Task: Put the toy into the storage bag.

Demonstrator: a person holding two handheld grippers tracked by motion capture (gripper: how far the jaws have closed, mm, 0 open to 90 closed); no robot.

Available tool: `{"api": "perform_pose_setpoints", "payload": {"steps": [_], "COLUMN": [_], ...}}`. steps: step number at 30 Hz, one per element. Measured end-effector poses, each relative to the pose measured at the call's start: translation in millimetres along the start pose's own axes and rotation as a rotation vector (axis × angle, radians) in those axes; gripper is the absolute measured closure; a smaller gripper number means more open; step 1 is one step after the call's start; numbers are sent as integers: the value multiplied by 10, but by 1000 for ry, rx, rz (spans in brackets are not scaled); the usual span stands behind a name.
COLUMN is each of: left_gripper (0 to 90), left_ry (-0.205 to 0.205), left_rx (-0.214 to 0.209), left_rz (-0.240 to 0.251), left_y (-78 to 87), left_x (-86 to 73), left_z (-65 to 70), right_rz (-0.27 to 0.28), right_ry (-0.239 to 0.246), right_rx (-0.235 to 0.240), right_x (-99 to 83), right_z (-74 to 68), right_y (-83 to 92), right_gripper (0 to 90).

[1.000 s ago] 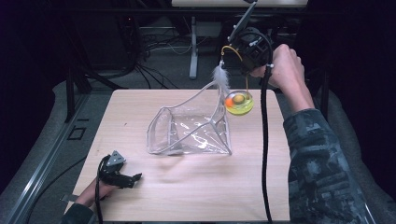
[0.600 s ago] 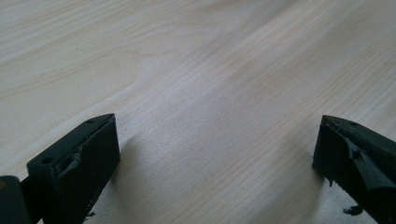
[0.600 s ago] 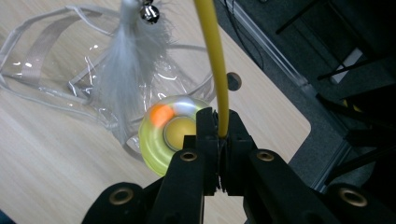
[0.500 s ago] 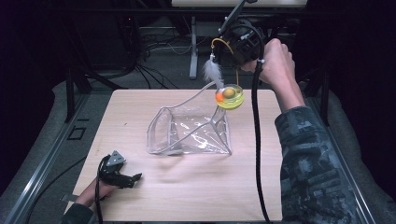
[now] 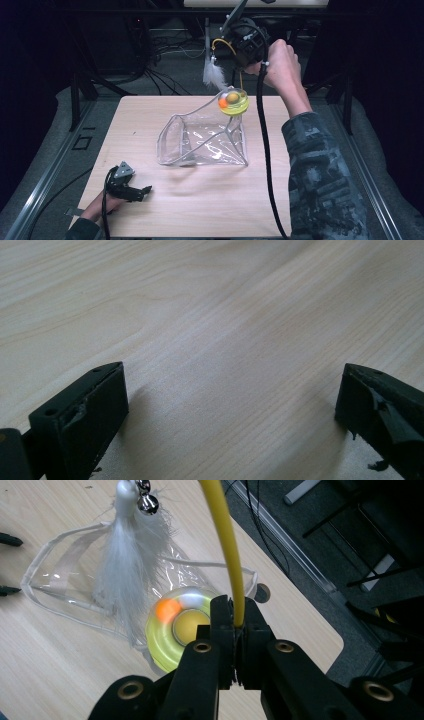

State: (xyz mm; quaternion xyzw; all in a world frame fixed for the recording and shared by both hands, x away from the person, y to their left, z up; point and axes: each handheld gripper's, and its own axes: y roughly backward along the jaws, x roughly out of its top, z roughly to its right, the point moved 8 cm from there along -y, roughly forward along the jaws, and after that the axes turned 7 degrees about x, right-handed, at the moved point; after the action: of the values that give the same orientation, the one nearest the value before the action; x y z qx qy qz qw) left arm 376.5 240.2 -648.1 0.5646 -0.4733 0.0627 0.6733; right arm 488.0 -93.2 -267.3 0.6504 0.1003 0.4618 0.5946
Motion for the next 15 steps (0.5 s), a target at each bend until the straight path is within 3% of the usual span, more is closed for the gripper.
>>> {"api": "perform_pose_setpoints", "payload": {"steps": [7,15], "left_gripper": [3,3], "left_ry": [0,-1], "left_rx": [0,-4], "left_rz": [0,0], "left_y": [0,1], "left_x": [0,0], "left_z": [0,5], "right_rz": [33,33], "right_ry": [-2,23], "right_rx": [38,69], "right_x": [107,187], "right_z": [-110,-242], "right_y": [-103,-250], "right_gripper": [880,880]}}
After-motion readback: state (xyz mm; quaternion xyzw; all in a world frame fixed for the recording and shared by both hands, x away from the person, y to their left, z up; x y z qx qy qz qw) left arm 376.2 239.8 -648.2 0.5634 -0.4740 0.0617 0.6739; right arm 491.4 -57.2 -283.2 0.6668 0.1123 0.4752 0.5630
